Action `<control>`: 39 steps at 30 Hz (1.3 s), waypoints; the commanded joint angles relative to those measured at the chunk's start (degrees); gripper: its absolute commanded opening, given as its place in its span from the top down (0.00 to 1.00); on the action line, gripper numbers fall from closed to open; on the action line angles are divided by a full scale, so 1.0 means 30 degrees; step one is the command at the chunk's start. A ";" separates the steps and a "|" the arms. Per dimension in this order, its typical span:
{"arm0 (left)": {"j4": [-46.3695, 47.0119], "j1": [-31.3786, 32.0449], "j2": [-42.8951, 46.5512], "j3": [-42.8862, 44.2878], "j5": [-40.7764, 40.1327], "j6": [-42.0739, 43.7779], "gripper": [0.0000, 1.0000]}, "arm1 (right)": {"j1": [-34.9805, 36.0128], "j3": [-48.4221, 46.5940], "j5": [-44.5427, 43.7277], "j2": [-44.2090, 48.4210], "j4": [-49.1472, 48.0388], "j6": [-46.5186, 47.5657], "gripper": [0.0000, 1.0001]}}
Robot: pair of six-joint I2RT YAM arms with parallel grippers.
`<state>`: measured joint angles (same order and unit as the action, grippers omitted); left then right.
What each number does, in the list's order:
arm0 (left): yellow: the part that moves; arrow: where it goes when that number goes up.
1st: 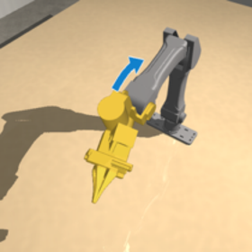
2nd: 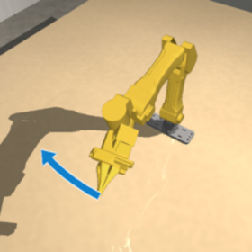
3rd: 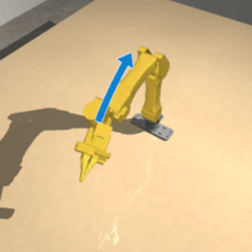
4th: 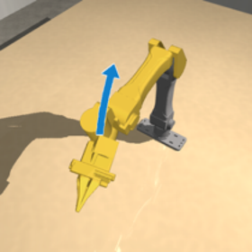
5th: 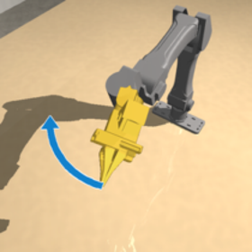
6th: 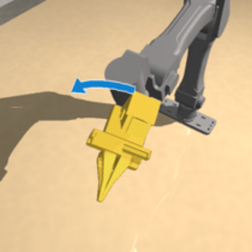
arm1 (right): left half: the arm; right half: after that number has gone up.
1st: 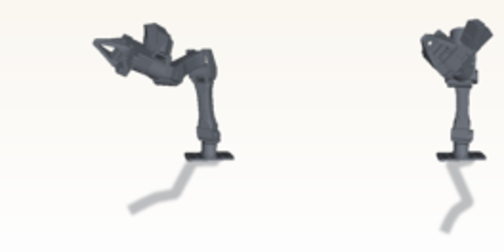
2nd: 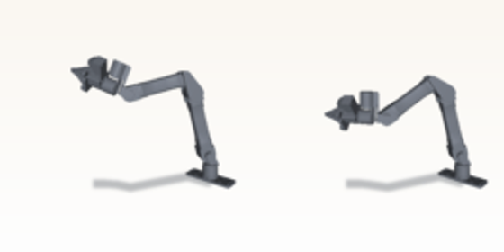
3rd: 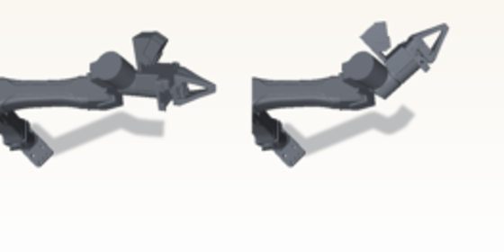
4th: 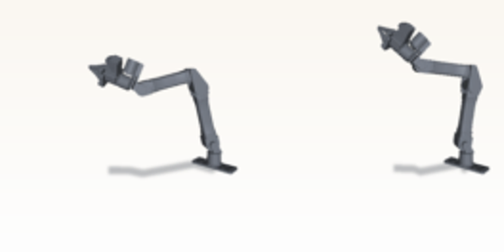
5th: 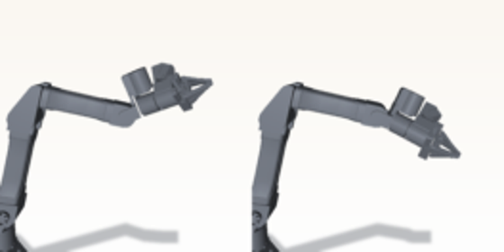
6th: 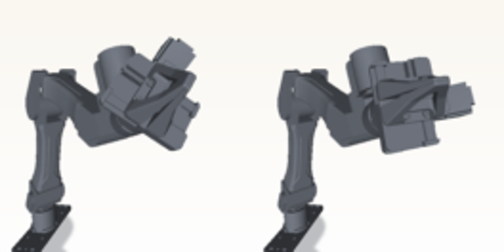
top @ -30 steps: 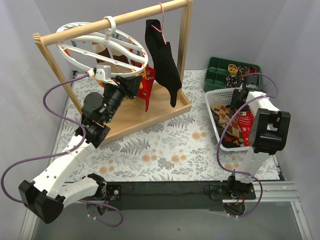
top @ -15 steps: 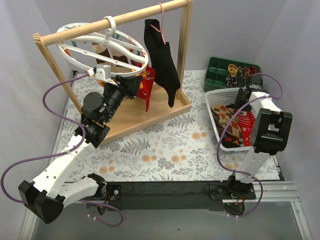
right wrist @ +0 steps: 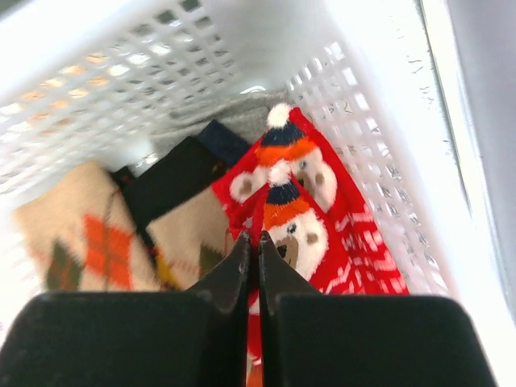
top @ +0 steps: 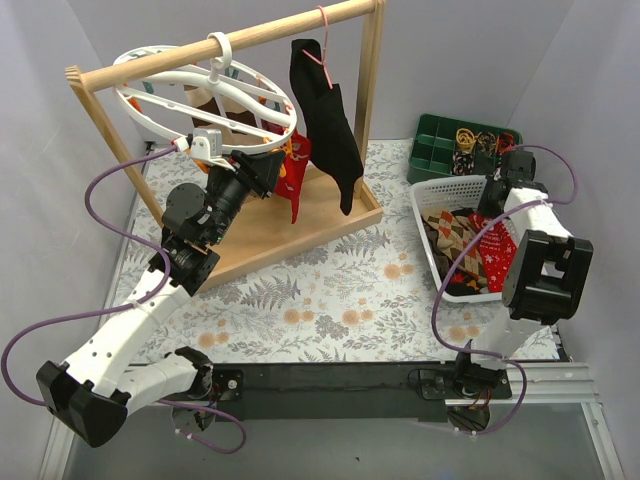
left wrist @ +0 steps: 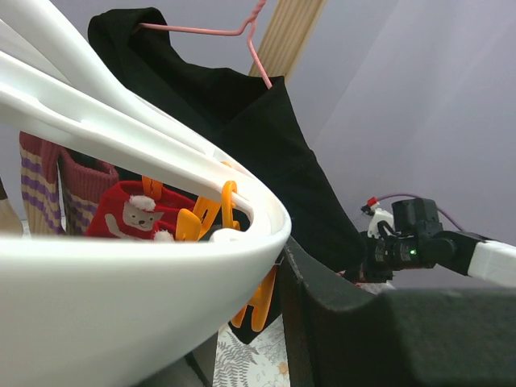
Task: Clip the socks to the hanger
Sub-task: Pick up the sock from the bin, then clamp the sock onto the hanger.
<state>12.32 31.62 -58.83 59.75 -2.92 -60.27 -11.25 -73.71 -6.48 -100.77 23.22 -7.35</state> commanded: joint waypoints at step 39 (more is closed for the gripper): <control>-0.2083 -0.0109 -0.0488 0.0944 -0.1312 -0.0593 1.00 | 2.2437 0.1193 -0.1289 1.0419 -1.1693 -0.3469 0.99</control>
<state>10.70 31.64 -59.16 60.93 -4.29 -60.62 52.12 -66.59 0.45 -67.22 -1.93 -17.87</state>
